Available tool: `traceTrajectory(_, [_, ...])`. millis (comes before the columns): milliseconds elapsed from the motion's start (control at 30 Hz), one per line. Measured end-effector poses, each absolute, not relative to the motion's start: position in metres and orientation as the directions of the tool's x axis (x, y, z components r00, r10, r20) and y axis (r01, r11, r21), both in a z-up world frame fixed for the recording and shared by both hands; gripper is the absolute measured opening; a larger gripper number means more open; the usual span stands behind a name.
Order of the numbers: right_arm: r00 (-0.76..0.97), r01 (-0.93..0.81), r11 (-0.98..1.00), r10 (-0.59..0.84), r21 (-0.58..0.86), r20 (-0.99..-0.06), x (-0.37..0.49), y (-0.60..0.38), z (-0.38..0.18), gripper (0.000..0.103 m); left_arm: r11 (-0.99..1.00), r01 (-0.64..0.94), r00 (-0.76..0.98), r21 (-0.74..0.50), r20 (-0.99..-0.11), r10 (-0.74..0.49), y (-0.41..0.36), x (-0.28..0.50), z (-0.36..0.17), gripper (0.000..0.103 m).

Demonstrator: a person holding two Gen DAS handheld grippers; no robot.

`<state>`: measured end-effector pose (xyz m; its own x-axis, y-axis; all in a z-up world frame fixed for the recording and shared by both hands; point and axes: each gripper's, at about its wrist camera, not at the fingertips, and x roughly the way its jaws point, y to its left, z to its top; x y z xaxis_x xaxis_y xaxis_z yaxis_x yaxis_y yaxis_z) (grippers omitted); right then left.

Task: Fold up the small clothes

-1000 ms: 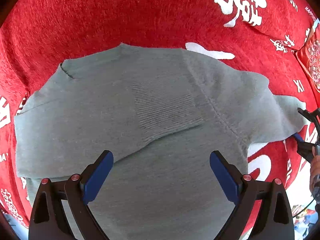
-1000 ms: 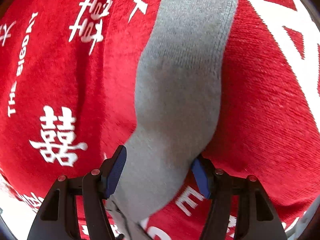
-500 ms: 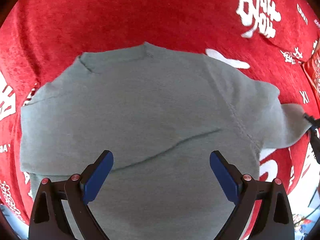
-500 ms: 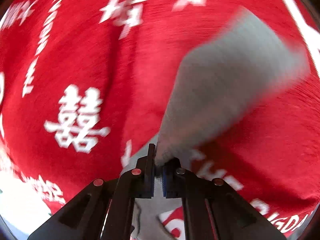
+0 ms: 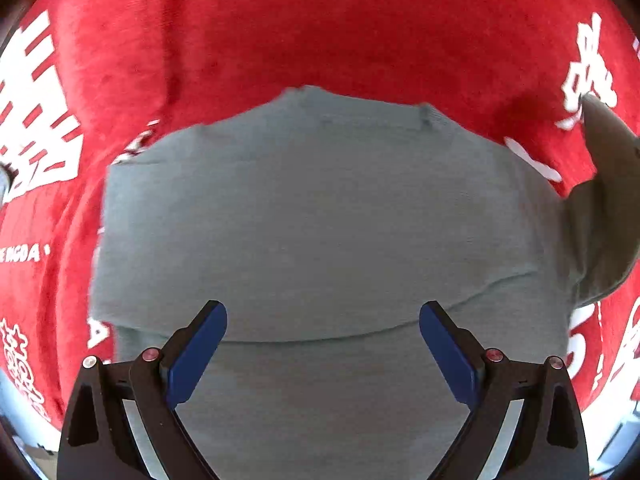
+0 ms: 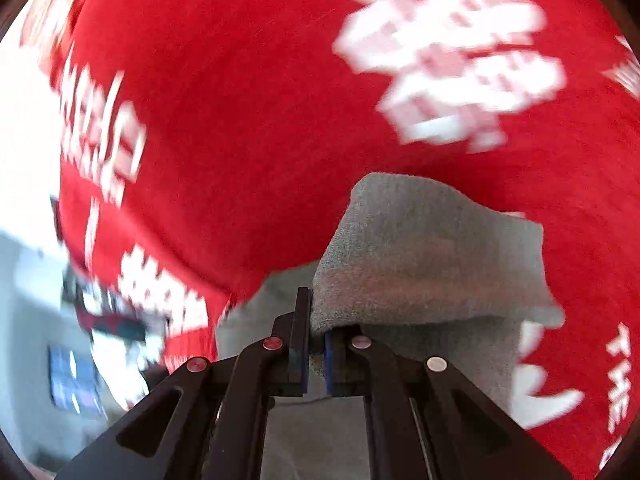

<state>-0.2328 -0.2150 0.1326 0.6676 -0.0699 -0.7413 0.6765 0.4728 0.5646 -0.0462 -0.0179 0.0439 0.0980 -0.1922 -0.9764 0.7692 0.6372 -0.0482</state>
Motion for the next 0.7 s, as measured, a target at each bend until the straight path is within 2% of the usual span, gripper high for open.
traceTrajectory(200, [0.526, 0.643, 0.593, 0.117, 0.484, -0.842, -0.132, -0.153, 0.064, 0.006, 0.694, 0.72, 0.139, -0.029, -0.973, -0.184, 0.019, -0.013, 0.045, 0.097])
traceTrajectory(367, [0.404, 0.73, 0.531, 0.173, 0.431, -0.898, -0.126, -0.14, 0.013, 0.01, 0.734, 0.678, 0.147, -0.03, -0.973, -0.175, 0.036, 0.009, 0.036, 0.097])
traceTrajectory(467, [0.471, 0.756, 0.42, 0.184, 0.502, -0.863, -0.146, -0.144, 0.012, 0.034, 0.744, 0.667, 0.143, -0.042, -0.973, -0.182, 0.039, 0.017, 0.031, 0.097])
traceTrajectory(500, [0.493, 0.765, 0.386, 0.163, 0.515, -0.855, -0.155, -0.146, 0.016, 0.05, 0.746, 0.664, 0.141, -0.048, -0.972, -0.188, 0.04, 0.02, 0.031, 0.097])
traceTrajectory(533, [0.514, 0.776, 0.347, 0.134, 0.526, -0.847, -0.162, -0.149, 0.021, 0.055, 0.748, 0.661, 0.138, -0.057, -0.971, -0.196, 0.042, 0.023, 0.031, 0.097])
traceTrajectory(667, [0.546, 0.818, 0.182, 0.051, 0.545, -0.836, -0.179, -0.168, 0.022, 0.053, 0.757, 0.639, 0.091, -0.136, -0.964, -0.25, 0.05, 0.036, 0.034, 0.097])
traceTrajectory(700, [0.539, 0.828, 0.163, 0.031, 0.537, -0.841, -0.177, -0.173, 0.022, 0.033, 0.76, 0.629, 0.076, -0.161, -0.961, -0.267, 0.053, 0.041, 0.035, 0.097])
